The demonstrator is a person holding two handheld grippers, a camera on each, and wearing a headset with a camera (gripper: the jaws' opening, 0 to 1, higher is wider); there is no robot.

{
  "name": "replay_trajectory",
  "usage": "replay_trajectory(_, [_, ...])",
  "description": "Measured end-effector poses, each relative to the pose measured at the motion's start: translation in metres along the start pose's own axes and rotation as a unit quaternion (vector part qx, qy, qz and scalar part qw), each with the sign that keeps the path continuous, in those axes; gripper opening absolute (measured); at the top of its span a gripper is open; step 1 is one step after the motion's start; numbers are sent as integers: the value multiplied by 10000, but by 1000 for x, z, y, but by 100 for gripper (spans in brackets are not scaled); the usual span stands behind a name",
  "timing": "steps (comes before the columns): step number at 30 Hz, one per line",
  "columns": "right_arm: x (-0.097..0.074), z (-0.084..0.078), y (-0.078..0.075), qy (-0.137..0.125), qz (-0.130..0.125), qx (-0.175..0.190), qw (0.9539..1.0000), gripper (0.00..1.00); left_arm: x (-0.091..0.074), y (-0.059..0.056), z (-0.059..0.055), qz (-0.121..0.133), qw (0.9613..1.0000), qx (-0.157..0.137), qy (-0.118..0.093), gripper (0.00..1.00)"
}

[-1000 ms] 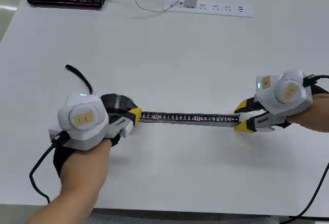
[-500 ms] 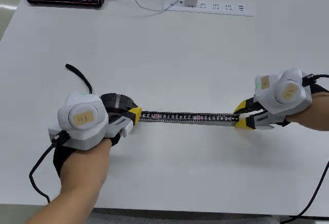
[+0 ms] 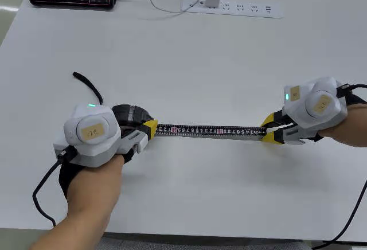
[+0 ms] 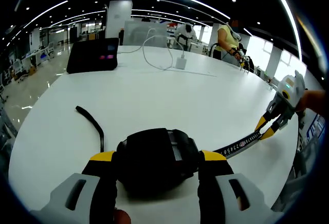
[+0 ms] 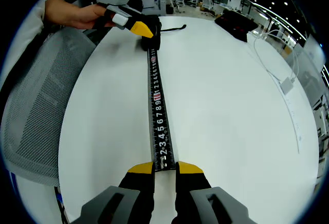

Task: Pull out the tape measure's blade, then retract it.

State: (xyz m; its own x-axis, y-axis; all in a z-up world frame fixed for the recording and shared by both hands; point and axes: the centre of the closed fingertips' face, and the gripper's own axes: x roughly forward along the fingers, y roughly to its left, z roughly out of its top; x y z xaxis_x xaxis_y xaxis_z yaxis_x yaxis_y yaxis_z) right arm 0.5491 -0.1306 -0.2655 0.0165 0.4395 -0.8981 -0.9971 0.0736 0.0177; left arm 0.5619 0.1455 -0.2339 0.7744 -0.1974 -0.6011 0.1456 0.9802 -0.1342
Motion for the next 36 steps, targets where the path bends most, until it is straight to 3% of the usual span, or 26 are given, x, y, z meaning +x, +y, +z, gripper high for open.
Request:
replay_trajectory(23, [0, -1, 1, -3, -8, -64, 10000, 10, -2, 0, -1, -1, 9998, 37, 176, 56])
replay_trajectory(36, [2, 14, 2, -137, 12, -80, 9999, 10, -2, 0, -2, -29, 9998, -50, 192, 57])
